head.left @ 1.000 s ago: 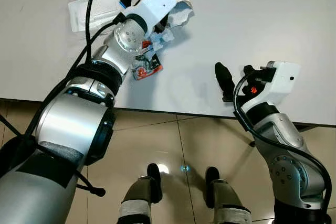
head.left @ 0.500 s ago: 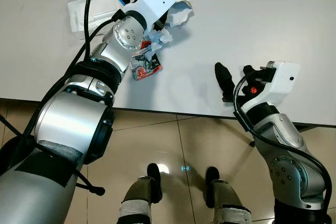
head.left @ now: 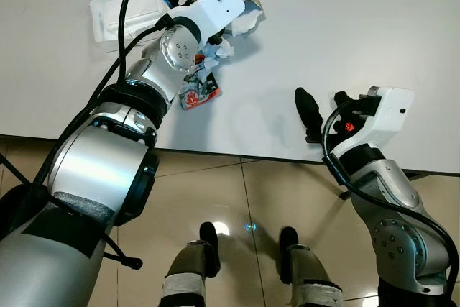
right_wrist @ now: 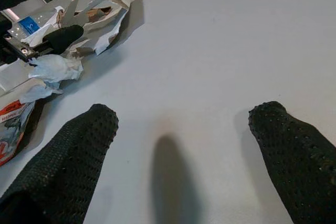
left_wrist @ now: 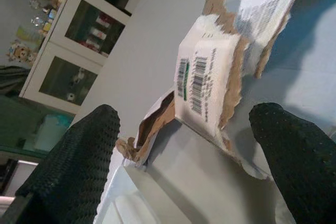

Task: Picking trash to rubbish bin

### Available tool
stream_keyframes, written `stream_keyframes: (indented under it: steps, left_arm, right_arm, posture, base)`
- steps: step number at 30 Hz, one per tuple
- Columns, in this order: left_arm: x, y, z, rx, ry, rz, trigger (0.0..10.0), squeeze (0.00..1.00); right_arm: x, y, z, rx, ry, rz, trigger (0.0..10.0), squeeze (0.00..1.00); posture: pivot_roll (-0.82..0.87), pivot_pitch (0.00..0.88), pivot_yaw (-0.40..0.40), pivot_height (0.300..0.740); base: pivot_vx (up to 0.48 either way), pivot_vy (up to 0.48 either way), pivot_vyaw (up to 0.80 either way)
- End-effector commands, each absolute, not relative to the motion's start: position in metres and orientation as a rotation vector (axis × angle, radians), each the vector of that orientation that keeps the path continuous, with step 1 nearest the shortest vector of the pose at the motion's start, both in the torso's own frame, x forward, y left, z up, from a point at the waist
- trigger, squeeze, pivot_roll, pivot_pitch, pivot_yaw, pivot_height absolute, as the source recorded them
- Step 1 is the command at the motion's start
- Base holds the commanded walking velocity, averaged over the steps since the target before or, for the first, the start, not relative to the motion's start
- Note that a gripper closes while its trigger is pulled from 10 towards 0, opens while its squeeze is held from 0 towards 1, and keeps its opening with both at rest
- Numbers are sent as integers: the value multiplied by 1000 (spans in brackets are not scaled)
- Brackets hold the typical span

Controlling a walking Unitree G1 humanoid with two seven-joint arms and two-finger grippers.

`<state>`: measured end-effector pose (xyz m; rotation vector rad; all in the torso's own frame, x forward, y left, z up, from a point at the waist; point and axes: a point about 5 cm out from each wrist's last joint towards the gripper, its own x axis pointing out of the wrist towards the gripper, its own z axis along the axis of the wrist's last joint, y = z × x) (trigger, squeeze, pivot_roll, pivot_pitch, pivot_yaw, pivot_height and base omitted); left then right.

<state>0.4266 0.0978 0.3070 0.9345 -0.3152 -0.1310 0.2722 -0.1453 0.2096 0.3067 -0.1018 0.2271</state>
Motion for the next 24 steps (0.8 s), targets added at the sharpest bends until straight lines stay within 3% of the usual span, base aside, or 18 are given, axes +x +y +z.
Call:
stream_keyframes:
  steps: [1, 2, 24]
  left_arm:
    - [428, 104, 302, 963, -292, -109, 4392, 0]
    - [428, 104, 302, 966, -294, -104, 0, 0]
    - [427, 101, 299, 981, -306, -99, 0, 0]
  right_arm:
    - [269, -150, 182, 320, 44, 175, 10000, 0]
    - [269, -150, 182, 320, 45, 173, 10000, 0]
    - [263, -152, 180, 330, 52, 157, 10000, 0]
  posture:
    - [-154, 443, 108, 740]
    - [-154, 443, 108, 740]
    - [-160, 464, 107, 740]
  base:
    - [0, 0, 0]
    - [0, 0, 0]
    - [0, 0, 0]
